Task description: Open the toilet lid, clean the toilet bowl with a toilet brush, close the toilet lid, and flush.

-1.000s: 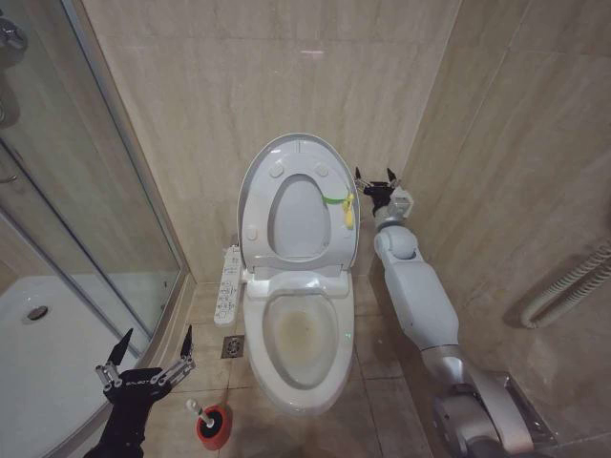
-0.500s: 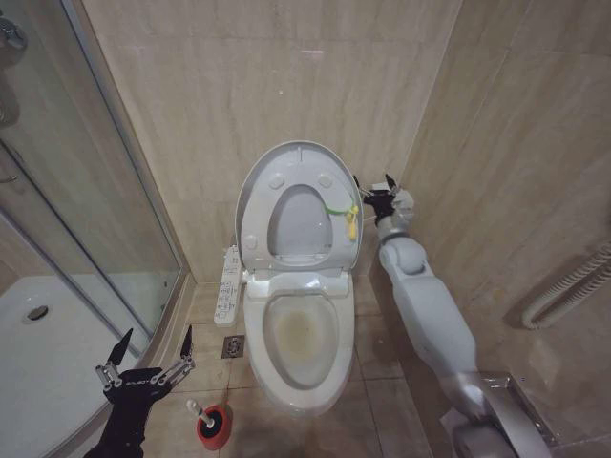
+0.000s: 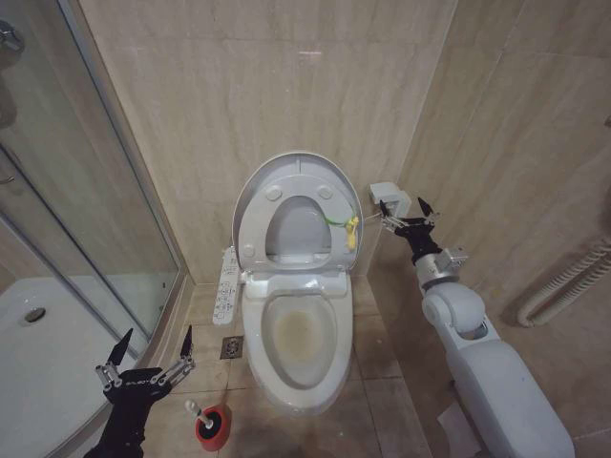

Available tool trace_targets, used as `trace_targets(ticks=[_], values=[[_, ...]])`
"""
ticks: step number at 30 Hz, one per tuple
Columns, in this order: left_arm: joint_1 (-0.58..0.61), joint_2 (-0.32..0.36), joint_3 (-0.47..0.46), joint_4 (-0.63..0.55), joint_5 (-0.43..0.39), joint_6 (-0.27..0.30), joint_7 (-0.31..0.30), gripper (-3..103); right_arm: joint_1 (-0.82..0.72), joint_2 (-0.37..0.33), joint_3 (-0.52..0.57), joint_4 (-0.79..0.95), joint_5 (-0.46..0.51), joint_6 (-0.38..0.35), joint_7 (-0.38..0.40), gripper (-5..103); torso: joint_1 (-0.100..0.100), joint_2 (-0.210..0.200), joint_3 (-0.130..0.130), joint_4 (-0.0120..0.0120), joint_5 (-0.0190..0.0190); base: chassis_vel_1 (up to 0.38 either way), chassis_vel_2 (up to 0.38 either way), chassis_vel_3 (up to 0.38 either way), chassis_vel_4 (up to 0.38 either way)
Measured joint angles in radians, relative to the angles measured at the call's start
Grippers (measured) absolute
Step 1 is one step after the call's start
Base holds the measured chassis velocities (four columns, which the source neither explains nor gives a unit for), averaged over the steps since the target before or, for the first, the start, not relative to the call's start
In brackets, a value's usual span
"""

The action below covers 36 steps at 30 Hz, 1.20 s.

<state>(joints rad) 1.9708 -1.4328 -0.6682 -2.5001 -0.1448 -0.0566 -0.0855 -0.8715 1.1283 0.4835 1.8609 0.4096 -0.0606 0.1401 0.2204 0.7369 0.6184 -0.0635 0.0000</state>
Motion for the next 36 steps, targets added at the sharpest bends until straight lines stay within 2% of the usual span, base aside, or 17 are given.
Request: trace_targets(ticks=[6,11,15,19,36], values=[[0.0,0.0,0.0,0.0,0.0,0.0,0.0,100,0.009,0.016,-0.013,0.0,0.0,-0.004,0.017,100,0.0,0.0,0.0,-0.0001,-0.0001,0.0,0.0,0.0,0.0],[0.0,0.0,0.0,0.0,0.0,0.0,0.0,100,-0.028,0.017,-0.017,0.039,0.0,-0.039,0.038,100,0.0,0.0,0.0,-0.0004,-0.0001,0.0,0.0,0.0,0.0],[0.0,0.0,0.0,0.0,0.0,0.0,0.0,100,-0.125,0.02,-0.01,0.114,-0.011,-0.087,0.079,100,0.0,0.0,0.0,-0.0006,-0.0001,0.0,0.0,0.0,0.0],[0.0,0.0,0.0,0.0,0.0,0.0,0.0,100,-0.209,0.037,-0.002,0.157,-0.03,-0.098,0.092,100,0.0,0.0,0.0,-0.0004,-0.0001,0.0,0.0,0.0,0.0],[0.0,0.0,0.0,0.0,0.0,0.0,0.0,100,-0.545,0.137,0.071,0.32,-0.128,-0.078,0.082,100,0.0,0.0,0.0,-0.0005,-0.0002,0.0,0.0,0.0,0.0]])
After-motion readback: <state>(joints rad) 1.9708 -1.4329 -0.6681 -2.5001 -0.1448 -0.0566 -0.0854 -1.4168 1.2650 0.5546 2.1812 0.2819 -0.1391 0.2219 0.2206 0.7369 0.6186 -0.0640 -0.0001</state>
